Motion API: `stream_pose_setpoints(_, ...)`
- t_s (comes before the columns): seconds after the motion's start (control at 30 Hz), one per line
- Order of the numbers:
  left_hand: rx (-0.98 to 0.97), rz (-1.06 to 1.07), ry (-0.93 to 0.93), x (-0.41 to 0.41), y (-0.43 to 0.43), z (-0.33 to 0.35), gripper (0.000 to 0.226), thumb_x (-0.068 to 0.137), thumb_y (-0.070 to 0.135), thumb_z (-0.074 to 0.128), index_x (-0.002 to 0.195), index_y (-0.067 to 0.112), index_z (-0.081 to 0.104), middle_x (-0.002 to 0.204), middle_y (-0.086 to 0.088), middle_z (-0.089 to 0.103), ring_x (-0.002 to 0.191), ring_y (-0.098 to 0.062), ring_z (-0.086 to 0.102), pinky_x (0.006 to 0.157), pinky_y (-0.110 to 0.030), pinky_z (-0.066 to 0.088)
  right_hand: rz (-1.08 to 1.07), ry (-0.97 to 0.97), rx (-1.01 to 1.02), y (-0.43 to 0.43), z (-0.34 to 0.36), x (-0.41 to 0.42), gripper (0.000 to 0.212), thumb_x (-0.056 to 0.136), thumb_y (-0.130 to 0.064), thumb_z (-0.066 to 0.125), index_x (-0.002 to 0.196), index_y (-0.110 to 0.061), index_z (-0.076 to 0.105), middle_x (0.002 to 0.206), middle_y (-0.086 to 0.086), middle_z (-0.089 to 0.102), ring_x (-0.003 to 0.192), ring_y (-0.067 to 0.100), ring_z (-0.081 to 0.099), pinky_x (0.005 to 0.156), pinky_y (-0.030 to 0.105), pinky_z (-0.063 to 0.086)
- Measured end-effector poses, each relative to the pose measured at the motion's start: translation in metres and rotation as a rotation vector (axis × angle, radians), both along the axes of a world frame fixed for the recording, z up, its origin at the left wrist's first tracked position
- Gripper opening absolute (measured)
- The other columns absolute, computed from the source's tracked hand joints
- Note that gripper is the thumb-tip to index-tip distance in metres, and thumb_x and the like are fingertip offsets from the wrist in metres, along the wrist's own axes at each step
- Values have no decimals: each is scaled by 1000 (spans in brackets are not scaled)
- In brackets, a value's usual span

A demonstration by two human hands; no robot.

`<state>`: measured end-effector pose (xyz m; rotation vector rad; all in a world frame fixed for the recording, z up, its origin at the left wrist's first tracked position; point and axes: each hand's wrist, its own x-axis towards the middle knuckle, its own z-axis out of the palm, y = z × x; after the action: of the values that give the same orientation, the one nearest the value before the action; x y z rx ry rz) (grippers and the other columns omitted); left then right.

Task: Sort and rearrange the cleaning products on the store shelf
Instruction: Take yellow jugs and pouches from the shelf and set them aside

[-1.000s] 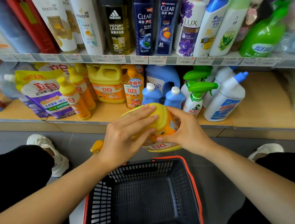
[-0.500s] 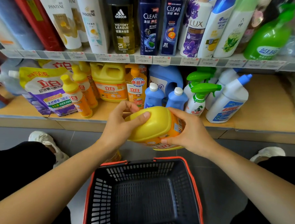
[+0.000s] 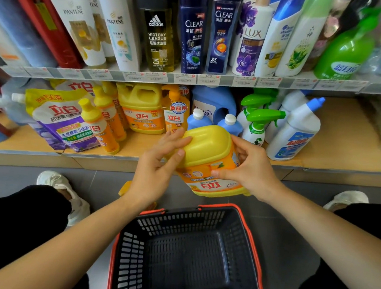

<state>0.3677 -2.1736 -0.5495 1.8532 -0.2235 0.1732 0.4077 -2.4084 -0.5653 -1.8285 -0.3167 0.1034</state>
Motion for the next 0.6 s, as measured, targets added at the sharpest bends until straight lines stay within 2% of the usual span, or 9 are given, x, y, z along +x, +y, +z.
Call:
stream_pose_setpoints(0.07,57,25,-39,-2,1,-3,38,99,7,61,129,30,63,146,4,55,149,-13,34,123,-43,29,-9,-2,22,0,1,0,78,59,-27,96,127,-37,61,121,-9,71,113,11,67,96,41,56)
stream_pose_setpoints(0.17,54,113,-92,-5,2,-3,41,93,2,69,123,30,66,136,2,64,139,-13,49,114,-42,44,-25,5,58,-1,3,1,73,60,-26,96,123,-41,62,118,-11,72,110,10,68,92,34,58)
stream_pose_setpoints(0.23,2,194,-81,-4,4,-3,37,89,-1,72,118,23,70,128,-3,69,126,-14,61,99,-37,56,-26,29,97,-1,4,1,68,61,-27,95,120,-41,65,117,-9,73,108,12,70,89,33,59)
stream_pose_setpoints(0.3,10,252,-55,0,8,-5,35,89,-2,72,118,18,71,120,-4,71,110,-16,69,83,-30,61,-37,68,156,-1,4,2,63,62,-24,94,118,-36,67,114,-5,74,105,17,71,87,37,60)
stream_pose_setpoints(0.37,-1,274,24,4,13,-10,35,91,-2,69,122,15,68,114,-1,72,93,-18,73,75,-35,63,-45,112,237,-1,4,2,59,64,-20,93,117,-30,68,112,0,75,103,20,72,82,37,61)
stream_pose_setpoints(0.43,-9,269,150,8,15,-18,36,91,-1,69,124,14,66,109,-2,72,88,-21,73,78,-44,63,-54,151,316,1,5,3,55,65,-18,89,115,-27,68,110,2,76,101,22,73,76,34,61)
stream_pose_setpoints(0.5,25,227,310,9,14,-29,41,89,4,73,128,13,63,113,-5,71,99,-24,71,88,-50,59,-70,185,373,2,6,4,55,65,-17,88,115,-23,67,109,5,76,99,24,73,75,35,61)
stream_pose_setpoints(0.6,43,122,507,6,13,-48,47,87,20,78,130,15,62,122,-1,69,113,-24,66,97,-47,54,-98,209,426,4,10,7,60,65,-16,85,120,-14,63,110,8,75,100,26,73,75,36,60)
